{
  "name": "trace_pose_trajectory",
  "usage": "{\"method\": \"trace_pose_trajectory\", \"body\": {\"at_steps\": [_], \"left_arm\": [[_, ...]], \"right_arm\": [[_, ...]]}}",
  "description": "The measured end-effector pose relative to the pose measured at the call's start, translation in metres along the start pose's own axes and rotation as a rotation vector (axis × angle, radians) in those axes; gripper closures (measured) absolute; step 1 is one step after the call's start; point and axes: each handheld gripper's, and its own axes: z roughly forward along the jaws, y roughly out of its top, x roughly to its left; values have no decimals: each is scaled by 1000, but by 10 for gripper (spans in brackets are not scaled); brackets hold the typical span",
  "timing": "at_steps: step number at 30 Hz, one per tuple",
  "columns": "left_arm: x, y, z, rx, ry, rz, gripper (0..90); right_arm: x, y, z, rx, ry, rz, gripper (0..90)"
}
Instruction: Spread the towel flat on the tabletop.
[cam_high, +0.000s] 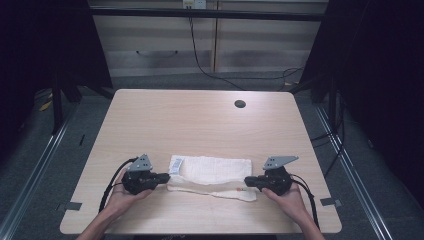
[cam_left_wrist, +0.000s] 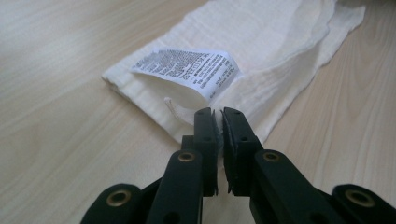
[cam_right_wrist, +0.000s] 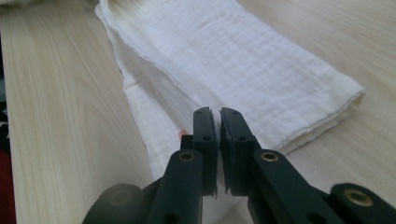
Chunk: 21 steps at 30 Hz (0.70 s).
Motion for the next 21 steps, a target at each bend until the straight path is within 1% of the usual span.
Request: {"method": "trace_pose_trajectory", "body": {"at_steps": [1,3,4,8,9,10,13,14,15,16,18,19,21], "left_arm": [[0,-2,1,10,0,10,849],[-1,-4,5,24,-1,3,848],[-1,-5,7,28,-5,11,847],[-6,-7,6,34,-11,20,842],[-6,-8,6,34,-11,30,838],[-6,-9,6,27,-15,20,837],[-6,-10,4,29,-13,13,799],[-6,-10,4,23,-24,8,783],[-6,-10,2,24,-17,17,775],[-6,-10,0,14,-26,12,764],[-6,-8,-5,-8,-29,19,750],[-6,-8,-7,-23,-30,13,742],[-5,-6,-12,-36,-26,8,732]], "right_arm": [[0,-1,0,3,0,3,848],[1,-4,2,7,1,2,849],[2,-5,3,13,3,1,850],[5,-8,7,38,4,-3,843],[5,-8,7,39,3,-7,835],[5,-8,7,41,0,-8,833],[5,-7,6,46,-6,-8,815],[5,-7,7,48,-4,-6,808],[5,-7,7,47,-4,-7,803],[6,-7,7,49,-5,-5,799],[6,-7,7,45,-2,-5,781],[7,-7,6,41,-1,-3,772],[7,-5,3,33,-6,1,738]]}}
